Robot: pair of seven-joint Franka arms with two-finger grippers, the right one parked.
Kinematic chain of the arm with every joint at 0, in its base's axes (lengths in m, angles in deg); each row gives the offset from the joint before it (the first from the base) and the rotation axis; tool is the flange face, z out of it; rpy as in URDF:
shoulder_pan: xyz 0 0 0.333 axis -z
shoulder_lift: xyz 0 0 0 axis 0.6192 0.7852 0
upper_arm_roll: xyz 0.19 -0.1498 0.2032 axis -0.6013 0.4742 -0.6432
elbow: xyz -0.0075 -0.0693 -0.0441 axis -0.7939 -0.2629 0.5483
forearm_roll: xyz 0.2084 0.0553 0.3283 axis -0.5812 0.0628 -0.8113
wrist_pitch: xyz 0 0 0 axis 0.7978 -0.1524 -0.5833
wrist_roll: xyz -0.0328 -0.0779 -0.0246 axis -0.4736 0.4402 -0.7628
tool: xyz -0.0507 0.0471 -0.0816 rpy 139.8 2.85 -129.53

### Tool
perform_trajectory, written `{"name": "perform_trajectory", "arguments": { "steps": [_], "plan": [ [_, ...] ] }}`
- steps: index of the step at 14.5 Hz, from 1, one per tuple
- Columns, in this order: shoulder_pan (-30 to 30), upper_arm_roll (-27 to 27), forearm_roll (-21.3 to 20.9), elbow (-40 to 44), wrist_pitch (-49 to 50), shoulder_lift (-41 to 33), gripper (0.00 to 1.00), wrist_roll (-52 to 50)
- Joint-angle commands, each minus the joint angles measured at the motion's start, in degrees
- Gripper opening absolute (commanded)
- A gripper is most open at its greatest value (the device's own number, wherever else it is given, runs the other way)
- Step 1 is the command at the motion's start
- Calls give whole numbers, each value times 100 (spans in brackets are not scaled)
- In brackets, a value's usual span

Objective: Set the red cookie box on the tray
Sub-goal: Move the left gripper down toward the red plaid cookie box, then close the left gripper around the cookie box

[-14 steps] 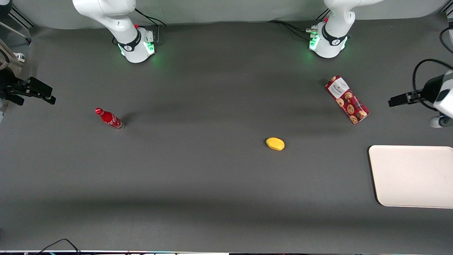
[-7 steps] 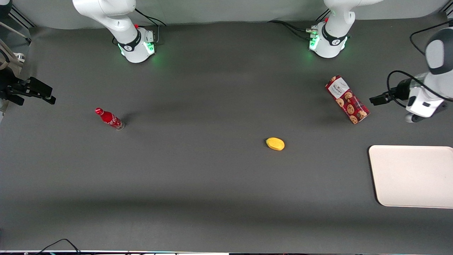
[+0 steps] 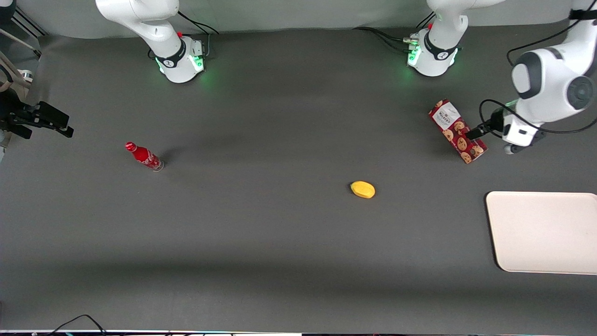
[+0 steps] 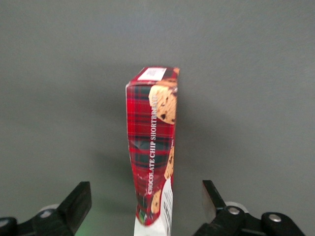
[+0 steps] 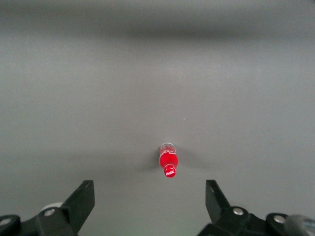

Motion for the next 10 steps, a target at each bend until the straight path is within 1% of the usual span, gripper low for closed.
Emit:
{"name": "perform_trajectory", "arguments": {
  "steps": [1,2,3,4,6,8,9,10],
  "plan": [
    [9,54,243,-683,-764,-250,100,-104],
    [27,63,313,-806,-947,-188,100,-113],
    [62,142,540,-998,-1437,-31,100,-104],
    [62,299,629,-1061,-1755,101,100,-104],
    [62,344,639,-1175,-2099,269,100,-95],
    [62,345,639,-1220,-2118,304,99,10],
    [53,362,639,-1237,-2127,339,95,10],
    [45,362,639,-1237,-2136,400,83,10]
  ]
}}
